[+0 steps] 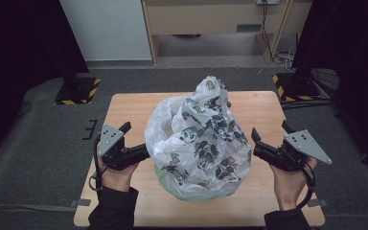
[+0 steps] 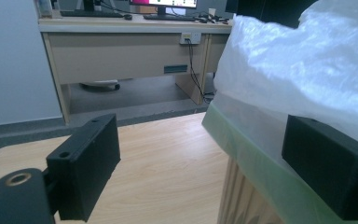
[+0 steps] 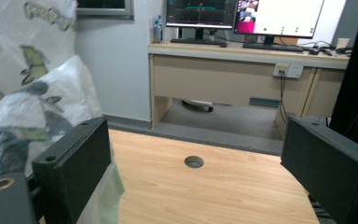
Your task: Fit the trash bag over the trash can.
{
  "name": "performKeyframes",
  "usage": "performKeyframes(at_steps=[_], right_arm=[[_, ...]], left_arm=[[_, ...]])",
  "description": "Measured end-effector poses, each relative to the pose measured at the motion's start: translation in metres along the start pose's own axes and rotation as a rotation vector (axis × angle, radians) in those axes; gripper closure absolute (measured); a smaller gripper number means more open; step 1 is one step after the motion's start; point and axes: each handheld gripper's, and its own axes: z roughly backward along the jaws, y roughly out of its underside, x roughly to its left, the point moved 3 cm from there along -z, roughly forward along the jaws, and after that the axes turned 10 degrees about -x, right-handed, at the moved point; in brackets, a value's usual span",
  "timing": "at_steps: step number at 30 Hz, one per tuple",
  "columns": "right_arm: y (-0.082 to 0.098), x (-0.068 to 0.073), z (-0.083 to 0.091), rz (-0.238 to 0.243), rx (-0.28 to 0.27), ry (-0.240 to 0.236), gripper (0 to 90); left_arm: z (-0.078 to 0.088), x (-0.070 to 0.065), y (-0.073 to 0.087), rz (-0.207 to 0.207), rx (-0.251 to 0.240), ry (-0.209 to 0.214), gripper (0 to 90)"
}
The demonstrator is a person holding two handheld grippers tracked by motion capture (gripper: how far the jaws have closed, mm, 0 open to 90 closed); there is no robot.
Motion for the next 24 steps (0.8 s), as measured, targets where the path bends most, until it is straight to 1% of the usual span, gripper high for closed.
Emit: performKeyframes(at_steps=[4,8,9,13,18,20,21,22,24], right_arm=[[0.008,0.008,-0.004,-0.004,0.021,-0.032,8.1],[0.014,0.017,-0.009,0.016,0.035,-0.049,8.1],[0.015,0.019,-0.01,0.023,0.038,-0.049,8.1],[0.02,0.023,-0.014,0.04,0.052,-0.031,8.1],[0.028,0.026,-0.017,0.039,0.064,-0.03,8.3],[0.03,0.027,-0.018,0.033,0.07,-0.032,8.2],[0.032,0.027,-0.019,0.034,0.071,-0.034,8.2],[0.032,0.028,-0.019,0.028,0.073,-0.034,8.5],[0.034,0.028,-0.019,0.022,0.071,-0.031,8.8]], left_arm=[[-0.002,-0.007,0.002,-0.02,0.016,0.018,10.0],[-0.002,-0.007,0.007,-0.042,0.023,0.011,9.8],[-0.001,-0.007,0.008,-0.034,0.019,0.013,9.7],[0.003,-0.007,0.008,-0.059,0.01,-0.002,9.6],[0.008,-0.006,0.009,-0.067,-0.001,-0.016,9.6],[0.009,-0.006,0.013,-0.083,0.022,-0.024,9.9],[0.009,-0.006,0.015,-0.085,0.028,-0.023,9.9],[0.009,-0.005,0.018,-0.08,0.033,-0.018,10.0],[0.008,-0.004,0.023,-0.072,0.038,-0.022,10.2]])
